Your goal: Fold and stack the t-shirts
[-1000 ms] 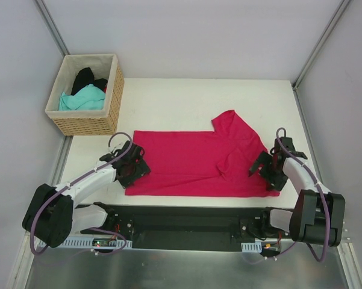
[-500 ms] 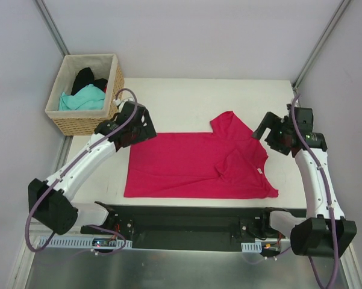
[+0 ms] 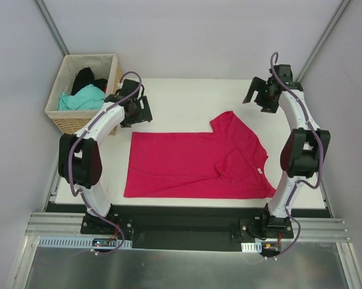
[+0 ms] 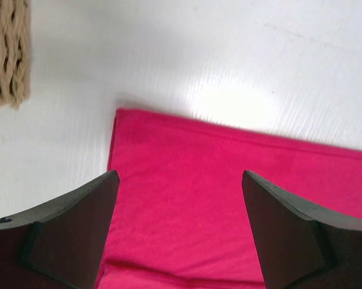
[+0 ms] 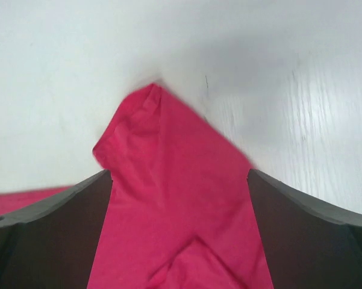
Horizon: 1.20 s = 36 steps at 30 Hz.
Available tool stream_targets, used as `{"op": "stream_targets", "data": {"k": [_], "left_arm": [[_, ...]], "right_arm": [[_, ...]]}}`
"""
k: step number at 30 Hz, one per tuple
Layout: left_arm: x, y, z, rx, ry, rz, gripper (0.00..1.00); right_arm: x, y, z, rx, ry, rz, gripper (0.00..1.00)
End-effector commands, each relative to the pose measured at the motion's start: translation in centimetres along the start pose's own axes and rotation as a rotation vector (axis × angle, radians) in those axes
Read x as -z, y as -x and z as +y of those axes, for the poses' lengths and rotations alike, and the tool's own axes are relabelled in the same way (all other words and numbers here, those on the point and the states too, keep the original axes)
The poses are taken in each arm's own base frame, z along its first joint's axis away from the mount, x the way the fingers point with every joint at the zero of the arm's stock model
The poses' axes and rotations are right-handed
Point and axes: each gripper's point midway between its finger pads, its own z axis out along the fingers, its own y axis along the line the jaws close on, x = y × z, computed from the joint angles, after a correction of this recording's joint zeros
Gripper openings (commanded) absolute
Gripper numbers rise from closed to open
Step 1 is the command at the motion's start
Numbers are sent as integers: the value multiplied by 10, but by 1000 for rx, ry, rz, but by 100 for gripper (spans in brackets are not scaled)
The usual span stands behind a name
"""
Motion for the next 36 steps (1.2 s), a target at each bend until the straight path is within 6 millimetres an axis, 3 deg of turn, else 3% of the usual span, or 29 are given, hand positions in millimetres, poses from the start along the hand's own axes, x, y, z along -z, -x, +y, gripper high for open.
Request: {"op": "stream_targets", "data": {"k": [1,6,7,12,18,22,27,36], "left_arm": [[-13,21,-4,-21,-34,-9,83],[-36,20,-3,-44,-29,33,82],[-40,19,-2,-45,-24,39,82],[-47,17,4,-40,-11,54,82],[-47,16,16,-28,13,55,82],[-48,14,19,-26,10,66,82],[-48,10,22,-29,13,73,82],[-50,7,28,-16,16,88,82]], "right_arm": [[-38,16,7,53,8,1,100],[-88,11,37,140,51,25,100],[-87,20,44,137,58,3,100],[-109,20,60,52,52,-14,97],[-131,5,52,29,-25,7,89],[-140,-1,50,10,-52,13,74],[-150,-11,50,2,-64,34,66],[-160,-11,55,-21,-50,24,50]]}}
